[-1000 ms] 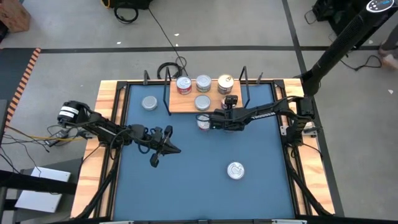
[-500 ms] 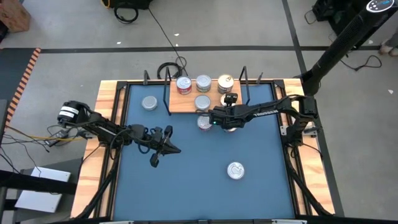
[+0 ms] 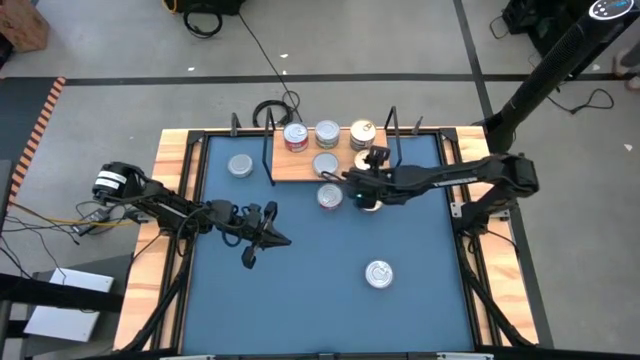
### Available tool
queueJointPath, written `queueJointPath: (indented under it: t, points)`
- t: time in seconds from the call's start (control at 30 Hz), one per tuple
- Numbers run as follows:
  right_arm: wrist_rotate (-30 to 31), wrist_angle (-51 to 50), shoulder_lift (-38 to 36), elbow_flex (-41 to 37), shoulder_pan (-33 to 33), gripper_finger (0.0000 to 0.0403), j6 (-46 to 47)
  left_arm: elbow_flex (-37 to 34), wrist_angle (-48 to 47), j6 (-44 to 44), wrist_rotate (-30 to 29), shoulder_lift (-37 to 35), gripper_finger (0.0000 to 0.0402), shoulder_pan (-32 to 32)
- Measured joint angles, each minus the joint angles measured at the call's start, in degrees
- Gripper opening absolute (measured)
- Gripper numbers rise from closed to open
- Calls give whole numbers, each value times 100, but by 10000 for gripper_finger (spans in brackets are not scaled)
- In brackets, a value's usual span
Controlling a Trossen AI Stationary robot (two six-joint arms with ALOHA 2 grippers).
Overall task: Stack canned seafood by type on shelf
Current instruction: Put the red tuna can aligned with the stacked red tuna can on the shelf
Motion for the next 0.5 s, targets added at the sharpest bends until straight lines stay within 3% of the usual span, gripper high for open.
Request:
queueJointPath:
  t: [0.23, 0.5]
  points:
    - [-1109, -201, -617, 0, 514, 222, 928, 0, -24, 12, 2, 0, 2, 0]
    - [-2921, -629, -848, 0, 1092, 111, 1942, 0, -398, 17, -173, 0, 2, 0]
